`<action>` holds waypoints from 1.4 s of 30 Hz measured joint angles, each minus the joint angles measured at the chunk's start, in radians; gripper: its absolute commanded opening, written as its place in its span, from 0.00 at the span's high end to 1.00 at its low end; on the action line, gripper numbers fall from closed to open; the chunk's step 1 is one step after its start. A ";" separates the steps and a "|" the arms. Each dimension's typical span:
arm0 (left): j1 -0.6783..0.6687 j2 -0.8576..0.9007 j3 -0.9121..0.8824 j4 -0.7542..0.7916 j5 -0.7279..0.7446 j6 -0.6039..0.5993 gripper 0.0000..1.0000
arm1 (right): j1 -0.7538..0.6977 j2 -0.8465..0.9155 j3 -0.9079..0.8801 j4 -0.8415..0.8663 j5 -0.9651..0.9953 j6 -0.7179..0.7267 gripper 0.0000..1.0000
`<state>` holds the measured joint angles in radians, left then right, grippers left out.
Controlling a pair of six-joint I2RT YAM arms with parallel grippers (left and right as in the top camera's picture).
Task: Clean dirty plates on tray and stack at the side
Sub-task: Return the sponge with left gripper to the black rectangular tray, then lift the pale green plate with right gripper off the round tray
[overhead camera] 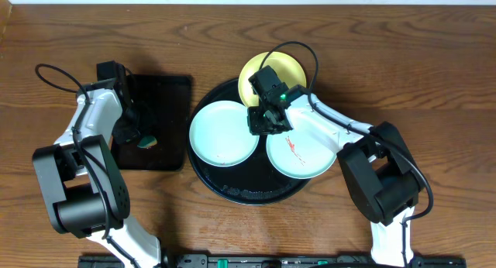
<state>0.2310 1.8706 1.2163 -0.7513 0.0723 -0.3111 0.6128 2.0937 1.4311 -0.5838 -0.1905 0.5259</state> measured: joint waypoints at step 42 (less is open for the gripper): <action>0.000 0.000 0.000 0.060 0.000 0.000 0.92 | 0.058 -0.293 0.000 0.005 0.270 -0.184 0.99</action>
<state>0.2310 1.8706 1.2163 -0.6910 0.0723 -0.3111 0.6708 1.8004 1.4315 -0.5793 0.0795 0.3420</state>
